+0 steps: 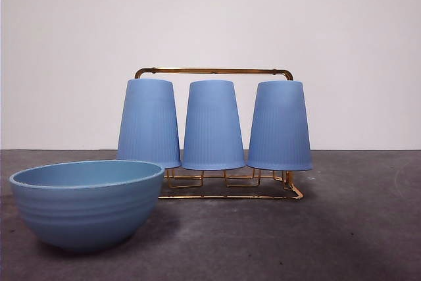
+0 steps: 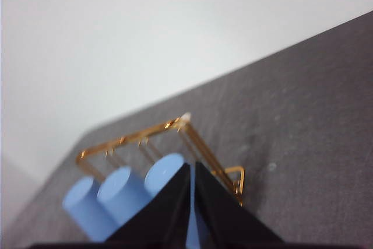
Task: Right arm lift cup from the cupboard, then place it on the right of the bowl
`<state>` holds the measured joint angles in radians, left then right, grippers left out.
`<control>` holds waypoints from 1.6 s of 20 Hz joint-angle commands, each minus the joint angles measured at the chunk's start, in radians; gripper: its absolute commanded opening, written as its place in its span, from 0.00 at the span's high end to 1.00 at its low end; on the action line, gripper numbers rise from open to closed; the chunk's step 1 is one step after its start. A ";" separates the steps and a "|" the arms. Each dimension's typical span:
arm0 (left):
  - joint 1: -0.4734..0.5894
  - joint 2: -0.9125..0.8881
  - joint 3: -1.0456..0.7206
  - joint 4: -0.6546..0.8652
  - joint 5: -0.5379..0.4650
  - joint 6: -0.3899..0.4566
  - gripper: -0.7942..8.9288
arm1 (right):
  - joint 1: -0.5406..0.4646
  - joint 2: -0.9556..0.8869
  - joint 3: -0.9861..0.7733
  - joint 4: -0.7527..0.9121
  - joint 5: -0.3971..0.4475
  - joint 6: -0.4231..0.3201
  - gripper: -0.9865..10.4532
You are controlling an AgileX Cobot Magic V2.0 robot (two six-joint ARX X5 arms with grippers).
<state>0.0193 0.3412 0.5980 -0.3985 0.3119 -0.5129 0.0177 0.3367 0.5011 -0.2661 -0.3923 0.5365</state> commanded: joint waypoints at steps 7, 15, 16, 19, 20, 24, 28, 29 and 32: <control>-0.009 0.308 0.280 -0.323 0.094 0.426 0.91 | 0.005 0.320 0.304 -0.258 -0.167 -0.323 0.90; -0.084 0.518 0.354 -0.455 0.141 0.637 0.91 | 0.106 0.530 0.448 -0.410 -0.134 -0.528 0.90; -0.100 0.541 0.357 -0.470 0.141 0.678 0.91 | 0.138 0.558 0.462 -0.422 -0.112 -0.549 0.90; -0.151 0.583 0.359 -0.487 0.129 0.743 0.91 | 0.228 0.615 0.485 -0.448 -0.043 -0.602 0.90; -0.166 0.591 0.359 -0.491 0.126 0.755 0.91 | 0.257 0.630 0.490 -0.457 -0.021 -0.615 0.90; -0.258 0.607 0.362 -0.524 0.003 0.818 0.91 | 0.415 0.708 0.501 -0.511 0.113 -0.667 0.90; -0.340 0.605 0.362 -0.547 -0.076 0.866 0.83 | 0.496 0.742 0.502 -0.541 0.188 -0.680 0.88; -0.354 0.605 0.362 -0.548 -0.076 0.871 0.76 | 0.500 0.742 0.502 -0.549 0.197 -0.679 0.82; -0.379 0.605 0.362 -0.548 -0.076 0.872 0.61 | 0.501 0.742 0.502 -0.552 0.218 -0.678 0.54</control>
<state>-0.3561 0.9398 0.9401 -0.9501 0.2375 0.3458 0.5114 1.0676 0.9825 -0.8219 -0.1787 -0.1341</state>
